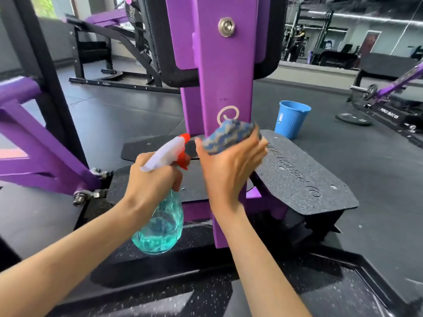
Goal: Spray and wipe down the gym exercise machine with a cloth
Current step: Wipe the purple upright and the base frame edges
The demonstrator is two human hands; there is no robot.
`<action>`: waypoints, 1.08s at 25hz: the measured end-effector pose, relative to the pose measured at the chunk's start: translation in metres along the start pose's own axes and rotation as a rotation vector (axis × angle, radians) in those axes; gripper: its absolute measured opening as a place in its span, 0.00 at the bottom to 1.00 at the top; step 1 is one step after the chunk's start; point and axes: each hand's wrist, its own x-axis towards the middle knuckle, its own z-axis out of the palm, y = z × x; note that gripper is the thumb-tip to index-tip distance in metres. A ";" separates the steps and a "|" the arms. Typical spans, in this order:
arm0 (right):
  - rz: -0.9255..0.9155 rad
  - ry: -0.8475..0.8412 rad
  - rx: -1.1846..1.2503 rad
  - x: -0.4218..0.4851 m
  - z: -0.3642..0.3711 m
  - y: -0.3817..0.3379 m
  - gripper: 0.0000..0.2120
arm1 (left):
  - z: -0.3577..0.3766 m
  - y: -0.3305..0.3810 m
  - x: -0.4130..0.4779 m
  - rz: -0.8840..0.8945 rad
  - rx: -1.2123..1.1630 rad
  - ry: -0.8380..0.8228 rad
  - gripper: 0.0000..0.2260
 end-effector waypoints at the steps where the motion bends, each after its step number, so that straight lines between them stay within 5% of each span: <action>1: -0.015 0.054 0.007 0.020 0.003 -0.016 0.49 | 0.001 0.002 -0.001 -0.003 0.019 0.004 0.17; 4: -0.032 0.051 -0.012 0.016 0.002 -0.011 0.47 | 0.001 0.010 -0.005 0.026 0.101 -0.021 0.16; 9: 0.021 -0.259 -0.056 -0.065 -0.024 0.072 0.52 | 0.014 0.017 -0.024 0.017 0.293 -0.001 0.12; 16: -0.043 0.042 0.026 0.028 0.003 -0.018 0.49 | 0.003 0.017 -0.031 0.061 0.206 0.010 0.19; 22: 0.048 -0.177 -0.107 -0.054 -0.015 0.048 0.51 | -0.008 0.022 -0.037 0.055 0.166 0.053 0.17; 27: -0.041 0.088 -0.024 0.040 0.003 -0.038 0.47 | 0.001 0.002 -0.044 0.001 0.153 0.030 0.21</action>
